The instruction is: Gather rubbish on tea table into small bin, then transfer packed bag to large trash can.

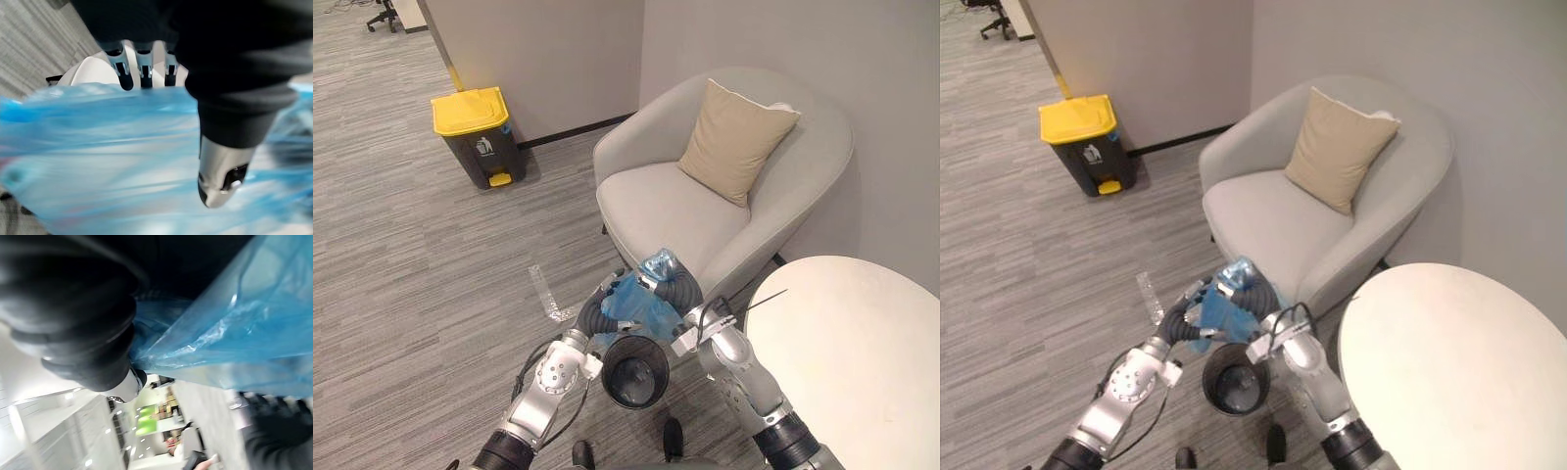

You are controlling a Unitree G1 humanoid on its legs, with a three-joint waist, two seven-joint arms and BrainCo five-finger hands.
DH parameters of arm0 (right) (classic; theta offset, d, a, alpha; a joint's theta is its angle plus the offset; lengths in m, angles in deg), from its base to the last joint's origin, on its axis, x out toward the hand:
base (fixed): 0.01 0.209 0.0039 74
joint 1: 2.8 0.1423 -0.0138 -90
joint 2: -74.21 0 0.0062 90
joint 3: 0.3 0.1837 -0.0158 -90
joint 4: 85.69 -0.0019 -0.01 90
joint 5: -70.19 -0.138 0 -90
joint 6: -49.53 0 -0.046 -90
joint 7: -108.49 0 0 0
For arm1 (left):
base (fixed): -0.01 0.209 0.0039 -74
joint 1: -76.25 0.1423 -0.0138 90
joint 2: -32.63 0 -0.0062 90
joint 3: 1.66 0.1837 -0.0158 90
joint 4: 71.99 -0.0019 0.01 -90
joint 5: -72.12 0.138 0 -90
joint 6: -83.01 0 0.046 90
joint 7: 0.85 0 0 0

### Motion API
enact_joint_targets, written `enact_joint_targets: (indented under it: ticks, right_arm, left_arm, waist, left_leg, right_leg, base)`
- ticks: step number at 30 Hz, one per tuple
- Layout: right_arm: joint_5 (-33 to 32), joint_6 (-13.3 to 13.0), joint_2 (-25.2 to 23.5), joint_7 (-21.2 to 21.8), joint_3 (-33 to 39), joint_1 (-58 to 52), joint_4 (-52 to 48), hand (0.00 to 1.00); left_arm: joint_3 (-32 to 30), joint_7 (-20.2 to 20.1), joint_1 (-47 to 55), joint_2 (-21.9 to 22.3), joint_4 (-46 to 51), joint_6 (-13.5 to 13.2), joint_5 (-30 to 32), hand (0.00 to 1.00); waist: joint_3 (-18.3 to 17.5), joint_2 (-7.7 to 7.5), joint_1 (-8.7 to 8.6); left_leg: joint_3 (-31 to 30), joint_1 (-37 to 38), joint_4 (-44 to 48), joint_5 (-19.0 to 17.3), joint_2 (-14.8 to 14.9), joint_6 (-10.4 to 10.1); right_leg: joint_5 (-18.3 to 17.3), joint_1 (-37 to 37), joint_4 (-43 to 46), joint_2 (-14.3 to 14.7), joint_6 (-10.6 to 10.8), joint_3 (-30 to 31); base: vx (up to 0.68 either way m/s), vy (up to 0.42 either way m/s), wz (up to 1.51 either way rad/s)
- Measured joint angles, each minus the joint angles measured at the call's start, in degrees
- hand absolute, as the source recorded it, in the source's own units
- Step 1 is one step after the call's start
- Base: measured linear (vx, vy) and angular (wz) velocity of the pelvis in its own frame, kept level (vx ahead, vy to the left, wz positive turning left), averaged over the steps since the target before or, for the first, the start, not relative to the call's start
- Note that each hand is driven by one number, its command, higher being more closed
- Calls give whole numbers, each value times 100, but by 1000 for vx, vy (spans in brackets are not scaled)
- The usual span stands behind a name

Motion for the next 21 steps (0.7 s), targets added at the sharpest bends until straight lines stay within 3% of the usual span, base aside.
enact_joint_targets:
  ticks: [8,13,21]
  right_arm:
    - [-248,-42,-24,129,-213,157,-4,100]
    - [-257,13,-60,149,-920,345,-4,100]
    - [-257,119,-56,-54,-951,470,-4,100]
  left_arm:
    - [-187,-8,237,-67,489,-216,440,0]
    - [662,-6,-316,36,100,-188,580,0]
    - [811,18,-553,184,-327,-176,823,0]
  waist:
    - [-49,3,4]
    - [-131,-15,0]
    - [-204,-26,-92]
  left_leg:
    - [5,116,-223,88,-44,34]
    - [6,120,-231,95,-58,32]
    - [70,111,-221,96,-47,31]
  right_leg:
    - [-18,18,1,3,23,-19]
    - [-21,15,0,-12,27,-6]
    - [-4,-33,-1,7,5,95]
  base:
    - [0,0,0]
    - [0,0,0]
    - [-11,-10,-4]
